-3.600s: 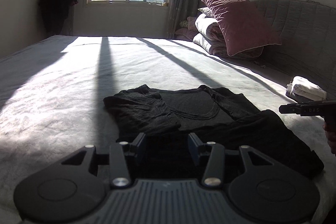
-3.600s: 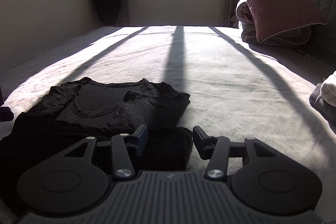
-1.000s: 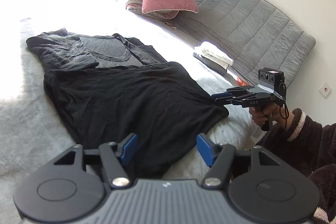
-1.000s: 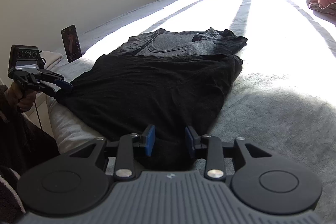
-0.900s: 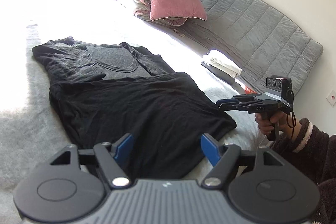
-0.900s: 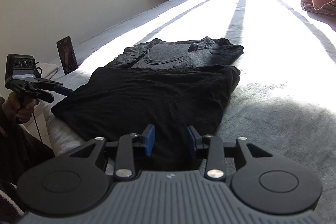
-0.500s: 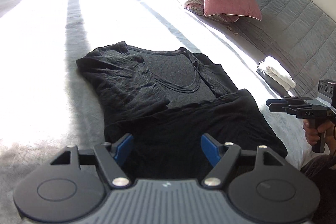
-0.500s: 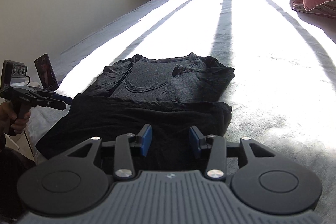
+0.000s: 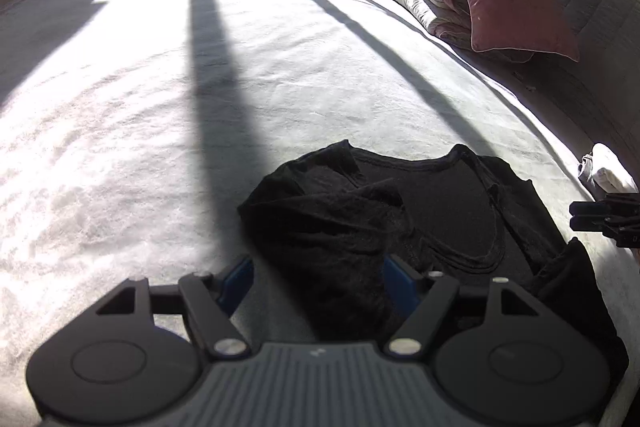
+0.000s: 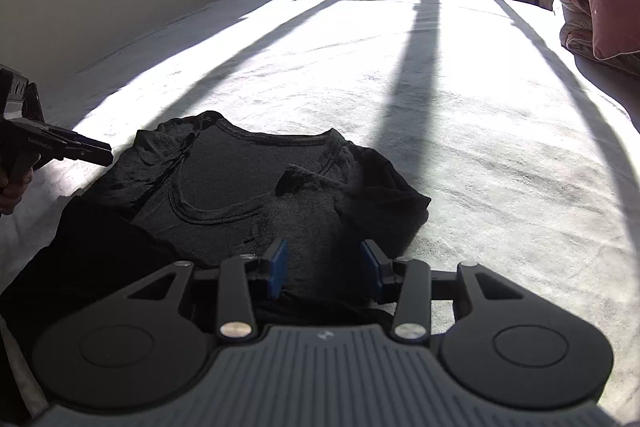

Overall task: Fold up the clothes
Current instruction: 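Move both grippers to the black shirt's edge and close on it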

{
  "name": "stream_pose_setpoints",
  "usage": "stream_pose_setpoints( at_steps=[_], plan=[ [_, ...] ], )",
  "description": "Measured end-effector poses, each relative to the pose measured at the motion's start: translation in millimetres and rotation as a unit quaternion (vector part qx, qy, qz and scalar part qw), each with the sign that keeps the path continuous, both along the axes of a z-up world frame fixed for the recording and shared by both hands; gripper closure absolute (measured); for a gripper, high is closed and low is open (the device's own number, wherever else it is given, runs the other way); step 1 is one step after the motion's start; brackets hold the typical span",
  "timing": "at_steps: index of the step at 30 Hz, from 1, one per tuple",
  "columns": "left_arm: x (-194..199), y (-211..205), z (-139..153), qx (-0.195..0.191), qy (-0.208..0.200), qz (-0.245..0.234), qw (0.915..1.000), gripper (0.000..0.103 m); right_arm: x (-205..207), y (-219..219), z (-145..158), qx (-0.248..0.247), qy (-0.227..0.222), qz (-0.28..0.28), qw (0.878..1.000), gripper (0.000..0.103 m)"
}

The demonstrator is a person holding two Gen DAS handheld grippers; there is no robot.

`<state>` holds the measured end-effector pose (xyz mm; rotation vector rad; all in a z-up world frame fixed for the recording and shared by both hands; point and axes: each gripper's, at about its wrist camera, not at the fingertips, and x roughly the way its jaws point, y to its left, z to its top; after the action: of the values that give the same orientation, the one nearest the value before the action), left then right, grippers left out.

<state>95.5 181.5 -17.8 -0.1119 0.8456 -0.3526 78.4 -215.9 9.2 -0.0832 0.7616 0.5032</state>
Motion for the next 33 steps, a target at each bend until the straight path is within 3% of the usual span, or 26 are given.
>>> stream_pose_setpoints(
  at_steps=[10, 15, 19, 20, 21, 22, 25, 27, 33],
  plan=[
    [47, -13, -13, 0.082, -0.037, -0.022, 0.9957, 0.031, 62, 18, -16, -0.079, -0.018, 0.018, 0.997, 0.053],
    [56, -17, -18, 0.093, -0.044, -0.043, 0.9938, 0.03, 79, 29, -32, -0.13, -0.016, 0.039, 0.991, 0.052],
    [55, -19, -24, 0.088, -0.053, -0.048, 0.9935, 0.03, 88, 28, -40, -0.124, -0.014, 0.044, 0.991, 0.052],
    [53, -19, -25, 0.086, -0.057, -0.049, 0.9934, 0.033, 88, 28, -42, -0.118, -0.013, 0.044, 0.992, 0.052],
    [50, -18, -25, 0.08, -0.061, -0.052, 0.9936, 0.038, 88, 27, -43, -0.112, -0.012, 0.045, 0.993, 0.059],
    [48, -18, -26, 0.074, -0.065, -0.054, 0.9937, 0.041, 88, 28, -44, -0.101, -0.009, 0.05, 0.994, 0.072],
    [45, -17, -26, 0.053, -0.068, -0.056, 0.9947, 0.062, 82, 33, -43, -0.098, -0.013, 0.063, 0.993, 0.088],
    [44, -18, -25, 0.043, -0.067, -0.056, 0.9952, 0.094, 78, 38, -43, -0.106, -0.019, 0.068, 0.992, 0.092],
    [29, -35, -19, 0.072, -0.098, -0.046, 0.9915, 0.098, 65, 42, -34, -0.113, -0.053, 0.056, 0.991, 0.095]
  ],
)
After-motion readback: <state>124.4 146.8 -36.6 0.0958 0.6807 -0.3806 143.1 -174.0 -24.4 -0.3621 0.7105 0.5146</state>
